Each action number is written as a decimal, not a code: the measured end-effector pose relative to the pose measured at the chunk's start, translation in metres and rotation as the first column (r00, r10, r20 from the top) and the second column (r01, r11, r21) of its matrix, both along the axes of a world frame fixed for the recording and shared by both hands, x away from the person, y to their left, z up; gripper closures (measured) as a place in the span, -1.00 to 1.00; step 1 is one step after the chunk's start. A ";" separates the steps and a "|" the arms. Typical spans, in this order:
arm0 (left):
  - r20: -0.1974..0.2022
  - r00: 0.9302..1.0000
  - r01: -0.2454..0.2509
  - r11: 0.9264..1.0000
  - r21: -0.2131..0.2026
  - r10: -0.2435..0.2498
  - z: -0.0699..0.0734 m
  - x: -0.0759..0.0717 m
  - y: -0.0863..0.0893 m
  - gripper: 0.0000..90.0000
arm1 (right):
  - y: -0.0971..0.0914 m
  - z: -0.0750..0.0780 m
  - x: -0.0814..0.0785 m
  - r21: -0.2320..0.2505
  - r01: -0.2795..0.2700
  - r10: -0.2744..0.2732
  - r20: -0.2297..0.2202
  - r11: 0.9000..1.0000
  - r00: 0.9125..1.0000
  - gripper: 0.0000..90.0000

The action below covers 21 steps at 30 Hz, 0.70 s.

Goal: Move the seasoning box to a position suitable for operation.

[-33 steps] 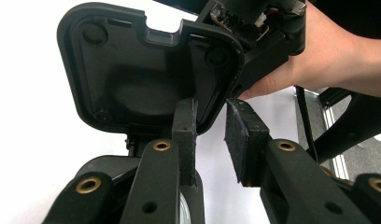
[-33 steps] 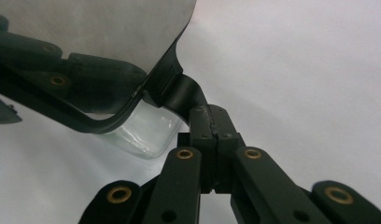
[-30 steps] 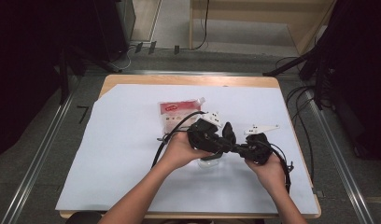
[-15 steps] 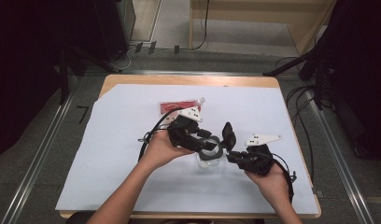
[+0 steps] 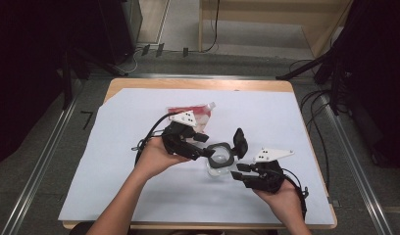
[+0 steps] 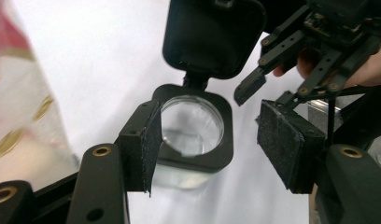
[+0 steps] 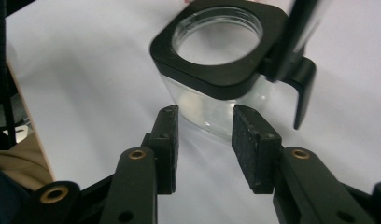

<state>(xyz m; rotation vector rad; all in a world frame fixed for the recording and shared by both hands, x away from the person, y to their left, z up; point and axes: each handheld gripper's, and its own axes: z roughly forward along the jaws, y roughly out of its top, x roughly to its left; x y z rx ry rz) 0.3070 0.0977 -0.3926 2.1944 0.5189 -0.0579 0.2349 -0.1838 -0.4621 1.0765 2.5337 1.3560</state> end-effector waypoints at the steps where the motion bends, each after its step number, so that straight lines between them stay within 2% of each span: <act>1: 0.001 1.000 -0.008 1.000 -0.001 0.008 0.000 0.000 0.003 -0.09 | 0.001 0.001 -0.001 0.001 -0.005 0.005 0.009 1.000 1.000 0.36; 2: 0.006 1.000 -0.015 1.000 0.001 0.015 0.001 -0.001 0.009 -0.08 | 0.004 0.002 -0.002 0.001 -0.018 0.018 0.024 1.000 1.000 0.33; 10: 0.014 0.998 -0.056 0.998 -0.003 0.056 0.007 0.001 0.025 -0.07 | 0.015 0.006 -0.005 -0.010 -0.052 0.052 0.032 0.999 0.998 0.22; 12: 0.012 0.998 -0.068 0.998 -0.007 0.068 0.010 0.000 0.034 -0.07 | 0.021 0.006 -0.007 -0.013 -0.065 0.065 0.035 0.998 0.997 0.19; 15: 0.012 0.996 -0.089 0.996 0.007 0.089 0.011 0.001 0.042 -0.06 | 0.026 0.005 -0.008 -0.018 -0.074 0.075 0.030 0.997 0.997 0.17; 21: 0.007 0.993 -0.120 0.993 0.001 0.120 0.011 0.003 0.056 -0.06 | 0.033 0.003 -0.008 -0.017 -0.091 0.092 0.024 0.996 0.995 0.16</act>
